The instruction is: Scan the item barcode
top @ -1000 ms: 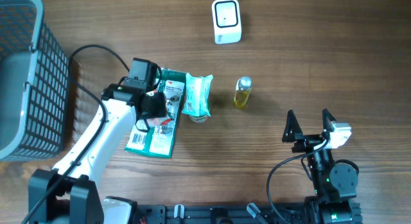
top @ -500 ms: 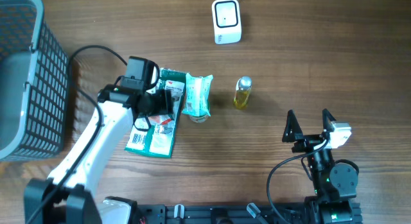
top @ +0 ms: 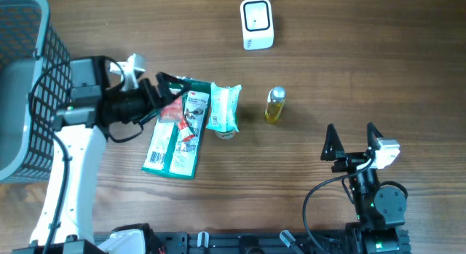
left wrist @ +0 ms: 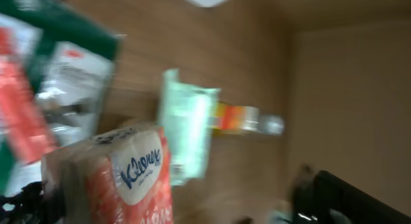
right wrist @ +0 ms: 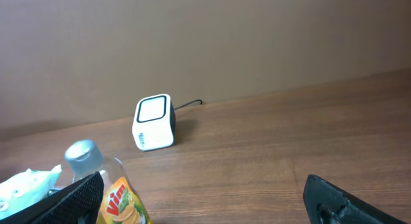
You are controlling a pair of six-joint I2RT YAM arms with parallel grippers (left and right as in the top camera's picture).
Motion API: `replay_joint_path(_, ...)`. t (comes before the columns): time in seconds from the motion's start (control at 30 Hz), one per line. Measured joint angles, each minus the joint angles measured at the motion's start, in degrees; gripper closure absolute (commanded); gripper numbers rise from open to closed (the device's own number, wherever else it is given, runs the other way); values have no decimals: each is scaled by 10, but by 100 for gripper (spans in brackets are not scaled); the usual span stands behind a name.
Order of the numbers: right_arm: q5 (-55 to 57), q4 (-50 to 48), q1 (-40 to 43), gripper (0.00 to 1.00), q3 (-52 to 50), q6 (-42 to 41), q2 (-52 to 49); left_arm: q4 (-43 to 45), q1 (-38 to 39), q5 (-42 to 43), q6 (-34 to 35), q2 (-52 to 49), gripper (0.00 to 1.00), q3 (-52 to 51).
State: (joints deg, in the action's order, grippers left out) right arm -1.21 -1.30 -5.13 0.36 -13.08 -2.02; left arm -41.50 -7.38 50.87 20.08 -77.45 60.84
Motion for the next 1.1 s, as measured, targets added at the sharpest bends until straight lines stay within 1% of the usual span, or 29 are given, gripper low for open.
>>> replay_joint_path(0.07, -43, -14, 0, 0, 0, -12, 0, 24, -22, 90, 0, 0, 0, 0)
replay_joint_path(0.13, -95, -57, 0, 0, 0, -26, 0, 42, -30, 154, 0, 0, 0, 0)
replay_joint_path(0.2, -128, -55, 0, 0, 9, -49, -1, 47, -31, 194, 0, 0, 0, 0)
replay_joint_path(0.27, -166, -25, 0, 0, 42, -85, -23, 49, -31, 217, 0, 0, 0, 0)
replay_joint_path(0.37, -250, 32, 0, 0, 158, -143, -122, 51, -31, 238, 0, 0, 0, 0)
replay_joint_path(0.47, -350, 87, 0, 0, 276, -174, -267, 51, -31, 245, 0, 0, 0, 0)
replay_joint_path(0.53, -431, 82, -9, 0, 340, -184, -382, 50, -31, 248, 0, 0, 0, 0)
replay_joint_path(0.6, -482, 19, -28, 0, 370, -209, -474, 50, -31, 252, 0, 0, 0, 0)
replay_joint_path(0.63, -503, -12, -36, 19, 381, -235, -515, 51, -31, 254, 0, 0, 0, 0)
replay_joint_path(0.67, -530, -78, -46, 41, 384, -274, -559, 51, -31, 256, 0, 0, 0, 0)
replay_joint_path(0.7, -546, -141, -55, 50, 384, -298, -591, 50, -31, 257, 0, 0, 0, 0)
replay_joint_path(0.73, -574, -252, -90, 44, 391, -358, -665, 50, -31, 257, 0, 0, 0, 0)
replay_joint_path(0.8, -580, -299, -133, 40, 392, -397, -715, 51, -31, 258, 0, 0, 0, 0)
replay_joint_path(0.93, -553, -381, -252, 28, 392, -450, -828, 50, -31, 258, 0, 0, 0, 0)
replay_joint_path(1.0, -537, -425, -280, 27, 391, -461, -856, 49, -31, 257, 0, 0, 0, 0)
replay_joint_path(1.1, -508, -461, -299, 27, 391, -464, -874, 42, -31, 258, 0, 0, 0, 0)
